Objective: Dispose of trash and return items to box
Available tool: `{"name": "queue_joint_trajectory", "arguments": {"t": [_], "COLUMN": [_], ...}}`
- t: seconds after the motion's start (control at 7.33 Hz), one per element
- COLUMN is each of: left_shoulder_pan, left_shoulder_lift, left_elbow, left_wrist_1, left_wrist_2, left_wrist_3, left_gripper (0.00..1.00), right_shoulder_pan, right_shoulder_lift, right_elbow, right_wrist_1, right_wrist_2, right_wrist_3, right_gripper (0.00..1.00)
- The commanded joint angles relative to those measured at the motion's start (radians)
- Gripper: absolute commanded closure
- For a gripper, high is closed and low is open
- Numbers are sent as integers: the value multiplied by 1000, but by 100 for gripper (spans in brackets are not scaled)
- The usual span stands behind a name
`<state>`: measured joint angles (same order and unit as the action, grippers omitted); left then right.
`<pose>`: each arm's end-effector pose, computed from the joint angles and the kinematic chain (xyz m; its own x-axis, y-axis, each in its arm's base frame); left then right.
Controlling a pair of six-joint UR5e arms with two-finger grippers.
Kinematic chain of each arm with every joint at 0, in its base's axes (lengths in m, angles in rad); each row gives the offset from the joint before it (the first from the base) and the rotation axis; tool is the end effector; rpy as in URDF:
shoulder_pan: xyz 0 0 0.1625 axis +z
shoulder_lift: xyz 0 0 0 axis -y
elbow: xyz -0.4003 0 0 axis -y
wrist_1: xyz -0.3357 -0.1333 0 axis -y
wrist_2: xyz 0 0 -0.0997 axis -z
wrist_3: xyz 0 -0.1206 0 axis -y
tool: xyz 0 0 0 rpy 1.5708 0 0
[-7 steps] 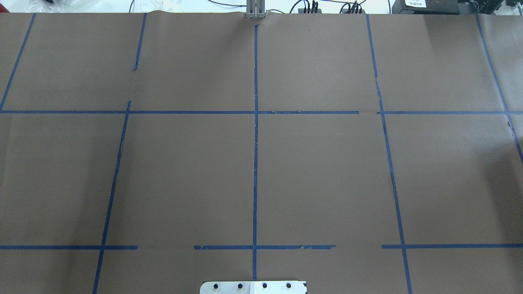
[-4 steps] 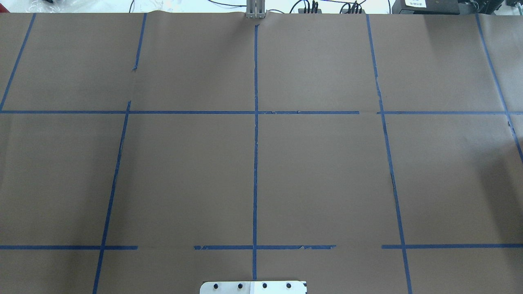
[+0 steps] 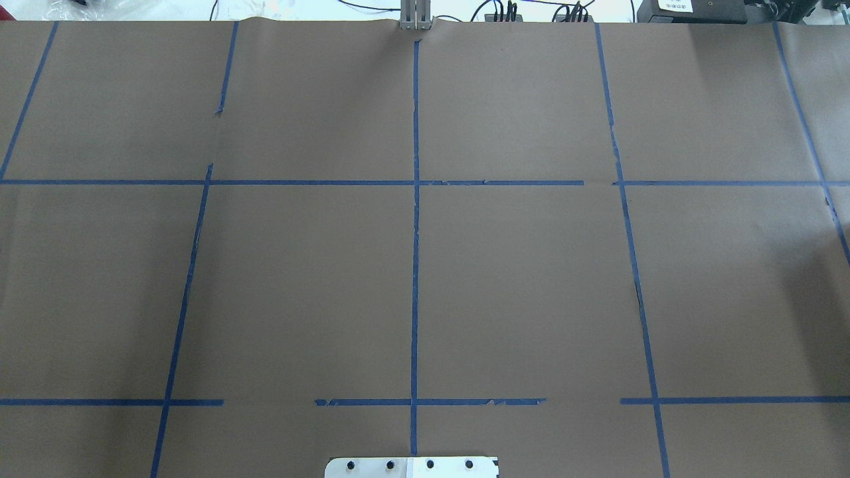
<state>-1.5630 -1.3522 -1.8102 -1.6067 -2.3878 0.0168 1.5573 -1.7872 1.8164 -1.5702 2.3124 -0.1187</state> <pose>-0.0426 -0.3534 0.6230 0.6838 0.0634 -0.7269 -0.0193 0.9974 0.0689 0.0471 -0.3526 0.6296 0.7303 -0.1482 0.6669 0.1007 0.9889 0.1095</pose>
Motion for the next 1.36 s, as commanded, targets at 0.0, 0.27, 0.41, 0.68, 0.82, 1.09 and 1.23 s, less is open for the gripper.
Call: {"name": "queue_joint_trajectory", "arguments": {"t": [0.0, 0.27, 0.41, 0.68, 0.82, 1.09, 1.23], "left_shoulder_pan": [0, -2, -2, -2, -2, -5, -5], "left_shoulder_lift": [2, -1, -1, -5, -7, -7, -8], "left_elbow": [-3, -1, -3, -4, -1, -4, -5], "left_wrist_1": [-1, -1, -1, -4, -5, -5, -5], "left_wrist_2": [-1, -1, -2, -2, -2, -2, -2], "left_wrist_3": [0, -1, 0, 0, 0, 0, 0], "left_gripper": [0, 0, 0, 0, 0, 0, 0], "right_shoulder_pan": [0, -2, 0, -2, -2, -2, -2], "right_shoulder_lift": [-24, -24, -23, -23, -24, -23, -23], "right_elbow": [3, 41, 55, 43, 46, 49, 52], "right_wrist_1": [5, -19, -62, -53, -51, -50, -50], "right_wrist_2": [21, 27, 28, 21, 24, 19, 18], "right_wrist_3": [5, 16, 16, 13, 7, -1, -1], "right_gripper": [0, 0, 0, 0, 0, 0, 0]}}
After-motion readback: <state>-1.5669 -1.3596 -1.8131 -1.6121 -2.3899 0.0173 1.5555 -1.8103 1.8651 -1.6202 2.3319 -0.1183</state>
